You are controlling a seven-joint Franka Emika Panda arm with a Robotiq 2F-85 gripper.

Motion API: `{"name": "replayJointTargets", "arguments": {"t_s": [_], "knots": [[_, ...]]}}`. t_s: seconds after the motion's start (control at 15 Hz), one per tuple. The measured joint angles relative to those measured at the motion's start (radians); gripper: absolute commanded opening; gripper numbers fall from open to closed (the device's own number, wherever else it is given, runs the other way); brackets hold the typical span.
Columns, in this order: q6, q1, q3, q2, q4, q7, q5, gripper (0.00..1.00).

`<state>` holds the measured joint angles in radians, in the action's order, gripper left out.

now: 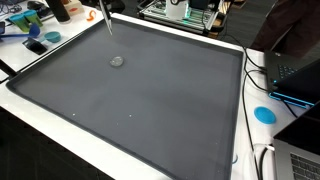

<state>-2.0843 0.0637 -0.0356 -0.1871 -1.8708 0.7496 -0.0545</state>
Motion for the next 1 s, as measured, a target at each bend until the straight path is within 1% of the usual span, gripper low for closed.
{"name": "replayJointTargets", "arguments": {"t_s": [0.53, 0.6, 0.73, 1.0], "knots": [[0.014, -0.007, -0.001, 0.012, 0.0, 0.0, 0.013, 0.04], [0.014, -0.007, -0.001, 0.012, 0.0, 0.0, 0.013, 0.01], [0.014, -0.007, -0.001, 0.011, 0.001, 0.0, 0.012, 0.01], [0.005, 0.0, 0.007, -0.027, -0.004, 0.007, 0.012, 0.01]]}}
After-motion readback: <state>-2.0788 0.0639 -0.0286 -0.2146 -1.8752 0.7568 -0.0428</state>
